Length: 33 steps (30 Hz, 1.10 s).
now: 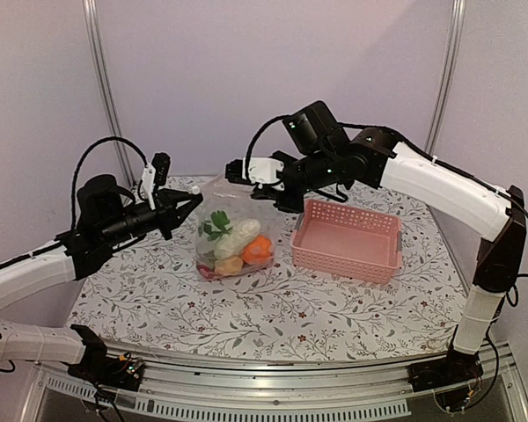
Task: Place the food in the zip-top bag and seal the zipper
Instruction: Hold the zipper food storage bag at the center of the board.
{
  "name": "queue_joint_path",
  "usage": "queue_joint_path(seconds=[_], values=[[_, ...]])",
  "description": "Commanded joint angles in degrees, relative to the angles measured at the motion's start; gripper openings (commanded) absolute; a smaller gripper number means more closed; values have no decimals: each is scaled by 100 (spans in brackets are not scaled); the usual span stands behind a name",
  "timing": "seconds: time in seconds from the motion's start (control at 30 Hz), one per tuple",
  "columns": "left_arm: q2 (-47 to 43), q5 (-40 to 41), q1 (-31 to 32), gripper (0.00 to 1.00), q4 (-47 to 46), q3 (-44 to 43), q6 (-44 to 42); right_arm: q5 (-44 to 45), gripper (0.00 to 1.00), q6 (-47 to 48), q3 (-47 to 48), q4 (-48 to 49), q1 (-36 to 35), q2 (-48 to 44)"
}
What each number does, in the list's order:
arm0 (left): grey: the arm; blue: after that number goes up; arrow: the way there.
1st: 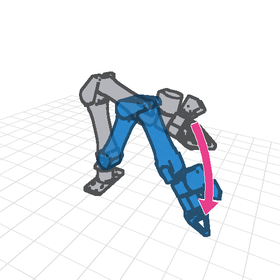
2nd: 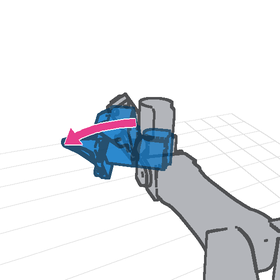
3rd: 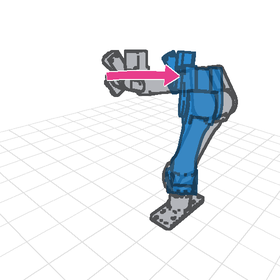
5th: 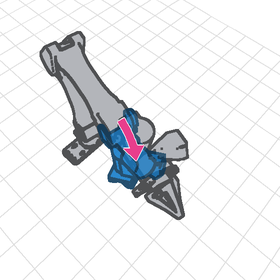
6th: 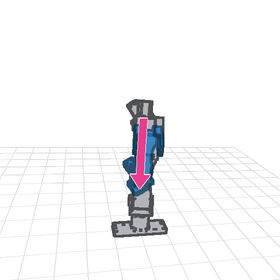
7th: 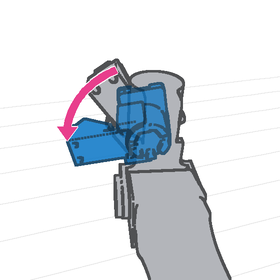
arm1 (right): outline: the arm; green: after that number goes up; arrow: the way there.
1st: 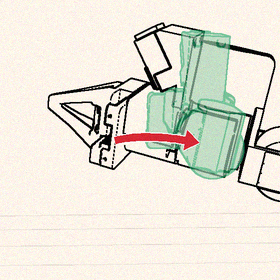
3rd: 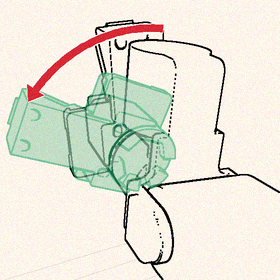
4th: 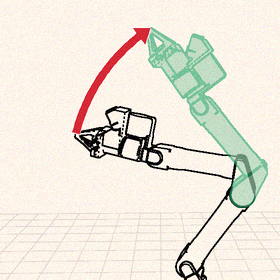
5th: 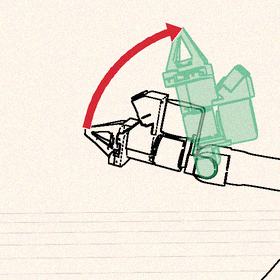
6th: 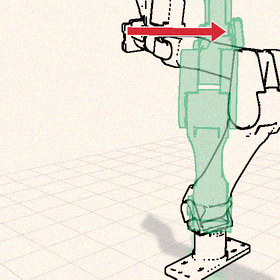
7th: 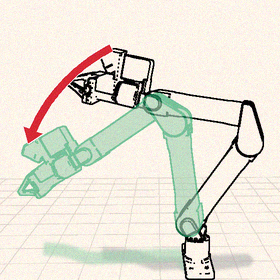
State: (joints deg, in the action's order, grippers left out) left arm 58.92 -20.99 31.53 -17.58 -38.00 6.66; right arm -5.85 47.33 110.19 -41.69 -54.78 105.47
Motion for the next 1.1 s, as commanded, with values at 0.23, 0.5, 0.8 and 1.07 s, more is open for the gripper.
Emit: queue_joint_path(seconds=[0.23,0.5,0.8,1.07], values=[[-84,7,-93,0,1031,-634,-656,428,21,-106,25,366,304,124],[35,-82,-97,0,1309,-859,-891,-139,43,-155,181,370,306,-61],[176,-440,-103,0,1655,-1109,-1314,-1836,45,-655,568,-12,306,-61],[214,-765,-94,0,2086,-1363,-1627,-2190,46,-788,1144,52,145,350]])
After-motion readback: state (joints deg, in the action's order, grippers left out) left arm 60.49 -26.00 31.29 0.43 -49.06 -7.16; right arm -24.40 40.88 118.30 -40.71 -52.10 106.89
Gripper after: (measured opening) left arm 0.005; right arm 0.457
